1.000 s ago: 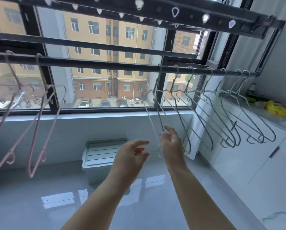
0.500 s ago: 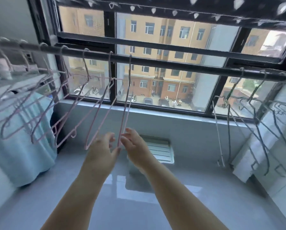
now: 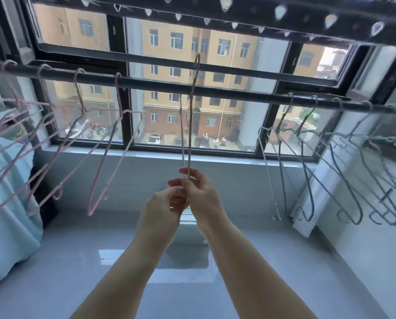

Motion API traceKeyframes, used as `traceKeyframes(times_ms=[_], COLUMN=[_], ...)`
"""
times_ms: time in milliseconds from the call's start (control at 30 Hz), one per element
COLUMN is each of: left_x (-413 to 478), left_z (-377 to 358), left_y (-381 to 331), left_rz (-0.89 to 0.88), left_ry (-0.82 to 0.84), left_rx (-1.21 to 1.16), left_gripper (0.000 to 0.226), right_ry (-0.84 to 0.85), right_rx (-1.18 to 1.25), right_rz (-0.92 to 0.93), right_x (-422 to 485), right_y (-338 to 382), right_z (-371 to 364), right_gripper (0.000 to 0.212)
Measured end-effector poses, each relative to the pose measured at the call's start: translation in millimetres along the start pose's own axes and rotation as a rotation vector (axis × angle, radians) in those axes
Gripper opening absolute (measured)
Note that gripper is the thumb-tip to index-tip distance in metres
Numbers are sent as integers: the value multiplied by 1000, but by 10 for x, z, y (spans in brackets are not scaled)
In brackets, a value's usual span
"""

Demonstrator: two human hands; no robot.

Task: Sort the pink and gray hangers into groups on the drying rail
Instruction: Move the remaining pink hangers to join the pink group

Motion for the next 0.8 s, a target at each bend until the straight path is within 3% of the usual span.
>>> traceKeyframes(times_ms=[200,333,467,800], left_x=[123,142,143,72], left_z=[-678,-1004,-1215,-1506], left_y=[-273,-418,-522,-605], left_rz=[-59,-97,-130,-120], left_ry=[104,164,206,212], left_rx=[-121,-143,-145,-120], left_gripper=[45,31,19,25], right_ry=[-203,-299,-354,-395], right_rx=[4,2,10,-89], right_rz=[19,19,24,18], right_x=[-176,-272,-334,-351], right_y=[199,246,251,178], right_z=[694,1044,1294,1632], right_gripper=[17,19,21,19])
Point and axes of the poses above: each hand's wrist, its own x-axis towards the middle knuckle, its own z-axis out of the back of the hand, y = z × x, the point moved 3 cm from there along x, towards the middle knuckle, and after that the axes turned 15 degrees about -z, right-handed, at the moved point
